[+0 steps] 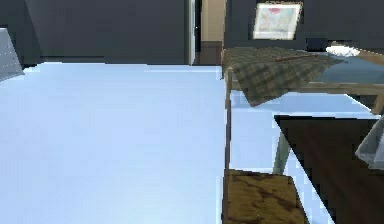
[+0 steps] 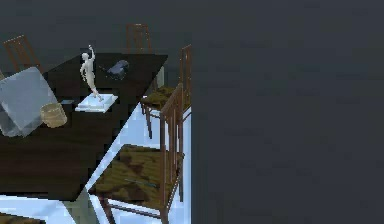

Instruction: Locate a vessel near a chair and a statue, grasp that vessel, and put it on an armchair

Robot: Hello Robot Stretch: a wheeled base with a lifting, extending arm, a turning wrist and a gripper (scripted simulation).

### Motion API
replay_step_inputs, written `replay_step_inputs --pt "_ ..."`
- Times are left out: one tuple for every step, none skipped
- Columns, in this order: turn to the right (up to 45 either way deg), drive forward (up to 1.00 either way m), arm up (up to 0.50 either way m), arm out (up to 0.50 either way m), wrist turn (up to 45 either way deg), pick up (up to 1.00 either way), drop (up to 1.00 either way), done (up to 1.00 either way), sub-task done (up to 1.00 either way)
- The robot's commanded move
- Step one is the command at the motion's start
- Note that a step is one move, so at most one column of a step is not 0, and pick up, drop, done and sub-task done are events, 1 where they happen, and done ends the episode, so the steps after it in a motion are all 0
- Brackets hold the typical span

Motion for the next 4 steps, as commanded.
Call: replay_step_inputs --pt "-9.0 0.0 0.0 0.0 0.0 0.0 0.0 0.0 0.0" --pt "0.0 0.6 0.0 0.0 0.0 0.0 0.0 0.0 0.0" --pt "12.0 0.0 0.0 0.0 0.0 0.0 0.0 0.0 0.0" --pt "0.0 0.6 0.0 0.0 0.0 0.0 0.0 0.0 0.0"
